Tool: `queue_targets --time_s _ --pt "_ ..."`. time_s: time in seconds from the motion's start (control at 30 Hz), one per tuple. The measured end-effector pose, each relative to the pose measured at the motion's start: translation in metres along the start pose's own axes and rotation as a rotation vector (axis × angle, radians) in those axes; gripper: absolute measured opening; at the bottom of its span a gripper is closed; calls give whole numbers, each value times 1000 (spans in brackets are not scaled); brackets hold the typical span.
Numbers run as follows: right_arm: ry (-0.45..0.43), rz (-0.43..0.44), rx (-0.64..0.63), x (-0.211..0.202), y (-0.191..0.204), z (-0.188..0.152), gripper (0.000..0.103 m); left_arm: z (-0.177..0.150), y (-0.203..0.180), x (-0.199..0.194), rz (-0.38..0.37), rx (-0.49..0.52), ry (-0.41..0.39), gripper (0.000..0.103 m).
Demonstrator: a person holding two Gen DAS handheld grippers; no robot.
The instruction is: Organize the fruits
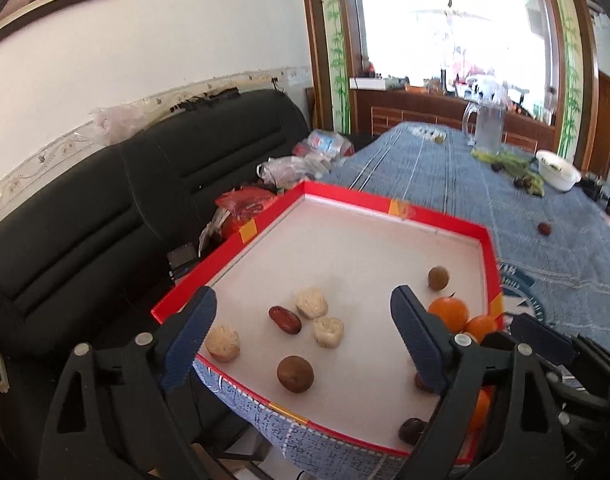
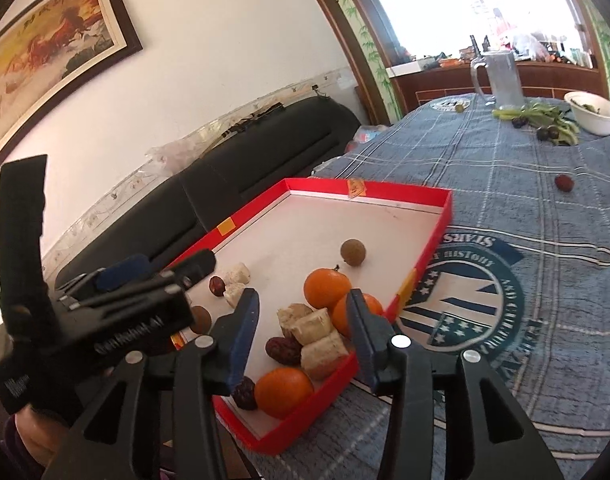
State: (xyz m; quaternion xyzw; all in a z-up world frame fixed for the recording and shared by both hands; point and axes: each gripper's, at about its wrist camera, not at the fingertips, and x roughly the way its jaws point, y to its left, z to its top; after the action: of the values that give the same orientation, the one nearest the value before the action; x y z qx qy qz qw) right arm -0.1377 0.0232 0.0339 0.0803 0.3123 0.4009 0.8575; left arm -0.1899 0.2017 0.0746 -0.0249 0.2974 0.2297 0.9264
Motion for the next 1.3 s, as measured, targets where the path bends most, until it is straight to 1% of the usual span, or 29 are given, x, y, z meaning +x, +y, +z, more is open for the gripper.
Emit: queue_targets --time_s 0.07,0.1,0.17,0.3,0.37,0.47,0.53,0.6,0.7,0.87,1.07,1.17,1.3 --pt "-15 -12 -4 -10 1 1 52 3 -1 -7 7 1 -8 97" --pt "-26 -16 -7 -15 2 3 53 3 -1 -11 7 0 -17 98" --pt "-49 -19 -17 -25 5 5 55 5 -1 -21 7 1 -43 103" --pt "-103 -22 -26 -49 11 10 60 8 -1 -48 26 16 -111 103" --pt "-134 -29 -37 -62 16 11 63 9 0 -57 29 16 -124 103" --pt "-162 -41 -47 -78 22 12 72 10 4 -72 36 6 -138 103" --pt "-182 -37 -46 -85 25 13 73 10 9 -80 43 -7 -148 103" --pt "-196 -39 -49 -93 29 15 78 9 13 -87 51 -18 -154 103" --pt "-215 -36 -39 -102 33 16 79 8 19 -96 65 -36 -158 103" --pt "-211 -55 -43 -107 38 13 80 6 21 -100 82 -45 -161 103" --pt "-193 -54 -24 -101 34 10 80 3 23 -99 103 -40 -166 103" --pt "-185 -52 -14 -99 32 9 80 3 26 -96 104 -49 -172 103" --pt "-178 -58 -8 -94 30 6 80 2 30 -91 87 -78 -169 103"
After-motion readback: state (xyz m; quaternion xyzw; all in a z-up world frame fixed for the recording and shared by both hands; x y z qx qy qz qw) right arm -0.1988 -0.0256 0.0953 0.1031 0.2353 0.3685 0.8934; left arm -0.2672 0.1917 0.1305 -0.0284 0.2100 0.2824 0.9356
